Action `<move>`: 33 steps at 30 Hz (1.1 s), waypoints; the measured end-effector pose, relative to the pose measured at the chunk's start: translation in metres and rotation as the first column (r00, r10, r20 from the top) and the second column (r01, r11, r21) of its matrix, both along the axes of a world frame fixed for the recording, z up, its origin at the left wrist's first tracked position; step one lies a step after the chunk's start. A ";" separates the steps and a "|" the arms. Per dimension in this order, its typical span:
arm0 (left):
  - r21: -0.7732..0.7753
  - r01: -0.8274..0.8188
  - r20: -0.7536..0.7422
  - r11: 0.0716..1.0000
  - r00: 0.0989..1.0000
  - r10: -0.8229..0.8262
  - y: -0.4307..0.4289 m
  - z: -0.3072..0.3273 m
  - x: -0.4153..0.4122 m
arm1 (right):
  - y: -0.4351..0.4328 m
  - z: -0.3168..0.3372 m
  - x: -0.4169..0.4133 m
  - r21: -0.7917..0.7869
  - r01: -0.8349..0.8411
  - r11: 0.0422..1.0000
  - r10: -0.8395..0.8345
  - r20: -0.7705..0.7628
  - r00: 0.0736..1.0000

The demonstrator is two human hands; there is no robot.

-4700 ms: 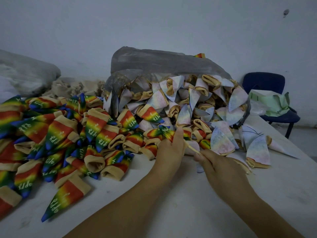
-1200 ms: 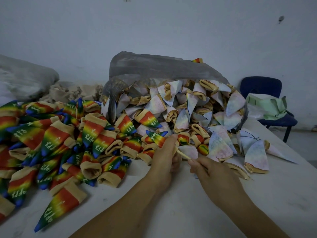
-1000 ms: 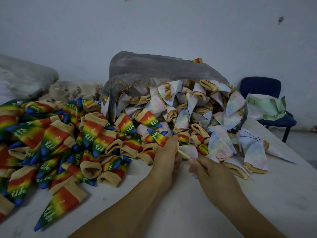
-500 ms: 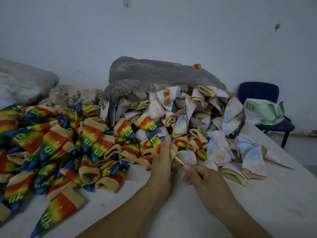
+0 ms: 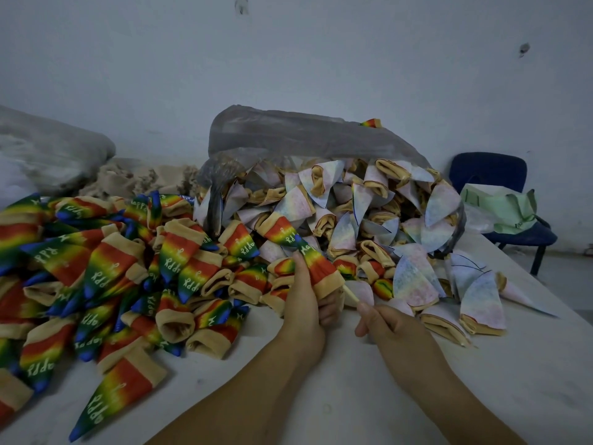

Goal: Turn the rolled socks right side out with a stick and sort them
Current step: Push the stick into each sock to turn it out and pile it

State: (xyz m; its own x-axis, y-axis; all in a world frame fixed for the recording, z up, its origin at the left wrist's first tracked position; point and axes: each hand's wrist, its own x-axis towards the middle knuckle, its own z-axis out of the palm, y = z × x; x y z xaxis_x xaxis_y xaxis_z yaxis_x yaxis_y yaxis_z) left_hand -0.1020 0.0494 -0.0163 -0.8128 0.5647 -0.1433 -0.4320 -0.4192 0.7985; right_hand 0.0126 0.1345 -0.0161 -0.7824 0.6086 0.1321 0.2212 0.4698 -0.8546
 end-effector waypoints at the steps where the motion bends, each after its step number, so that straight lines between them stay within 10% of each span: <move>1: -0.013 -0.019 -0.014 1.000 1.000 0.019 0.001 -0.001 -0.001 | 0.001 0.000 0.000 -0.002 -0.002 1.000 0.002 0.010 1.000; 10: 0.006 -0.035 -0.231 0.999 0.972 0.035 -0.001 0.000 -0.006 | 0.009 0.001 0.002 0.015 -0.023 1.000 0.023 -0.003 1.000; 33: 0.037 -0.044 -0.200 0.998 0.978 0.051 -0.002 -0.007 -0.011 | 0.019 0.001 0.008 0.194 -0.081 0.978 0.056 0.129 0.990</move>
State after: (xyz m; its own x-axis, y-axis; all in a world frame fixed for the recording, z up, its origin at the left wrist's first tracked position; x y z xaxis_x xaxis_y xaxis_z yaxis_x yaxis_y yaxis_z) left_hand -0.1134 0.0469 -0.0237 -0.8490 0.5266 0.0435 -0.2430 -0.4622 0.8528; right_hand 0.0202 0.1537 -0.0149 -0.8391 0.5242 0.1454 0.2798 0.6451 -0.7110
